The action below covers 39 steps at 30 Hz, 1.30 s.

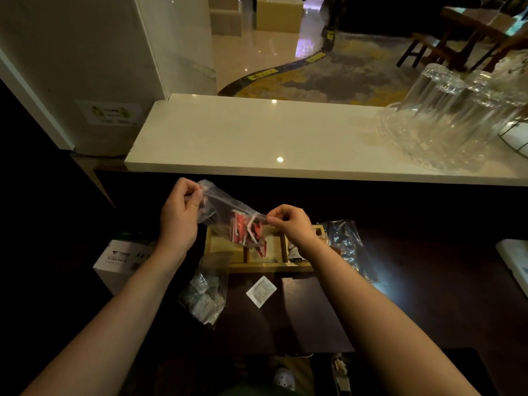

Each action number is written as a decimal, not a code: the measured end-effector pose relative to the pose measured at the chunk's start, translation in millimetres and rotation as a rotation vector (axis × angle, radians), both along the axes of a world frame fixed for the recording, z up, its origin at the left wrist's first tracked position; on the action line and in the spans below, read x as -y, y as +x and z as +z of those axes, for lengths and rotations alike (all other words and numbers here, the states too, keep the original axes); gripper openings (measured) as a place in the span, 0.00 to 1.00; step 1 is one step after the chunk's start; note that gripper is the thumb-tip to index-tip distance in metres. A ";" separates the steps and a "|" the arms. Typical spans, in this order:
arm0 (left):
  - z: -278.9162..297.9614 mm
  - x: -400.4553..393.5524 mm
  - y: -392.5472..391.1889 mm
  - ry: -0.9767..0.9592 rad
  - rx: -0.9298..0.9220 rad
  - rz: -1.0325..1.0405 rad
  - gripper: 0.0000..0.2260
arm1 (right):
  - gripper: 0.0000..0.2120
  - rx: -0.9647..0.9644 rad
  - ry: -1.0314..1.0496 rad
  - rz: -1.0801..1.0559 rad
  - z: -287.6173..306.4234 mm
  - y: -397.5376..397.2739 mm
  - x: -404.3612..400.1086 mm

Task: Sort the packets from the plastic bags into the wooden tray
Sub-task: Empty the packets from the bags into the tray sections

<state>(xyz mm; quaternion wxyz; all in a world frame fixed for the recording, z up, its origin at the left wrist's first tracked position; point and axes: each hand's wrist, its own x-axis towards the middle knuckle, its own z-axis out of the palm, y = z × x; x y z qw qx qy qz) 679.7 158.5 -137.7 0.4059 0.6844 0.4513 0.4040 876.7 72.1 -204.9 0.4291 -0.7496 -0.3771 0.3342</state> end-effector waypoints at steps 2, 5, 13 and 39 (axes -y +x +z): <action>6.1 0.6 3.1 0.040 0.000 -0.036 0.07 | 0.02 -0.028 0.015 -0.010 0.9 0.1 0.7; 15.6 2.4 5.4 0.060 -0.010 -0.085 0.05 | 0.03 -0.056 0.037 -0.022 4.7 1.7 1.8; 42.4 13.6 12.8 0.015 0.037 -0.190 0.09 | 0.05 -0.197 0.105 -0.012 14.9 11.4 13.7; 39.8 15.7 14.2 0.203 -0.044 -0.241 0.04 | 0.07 0.025 0.136 0.020 7.2 17.6 31.5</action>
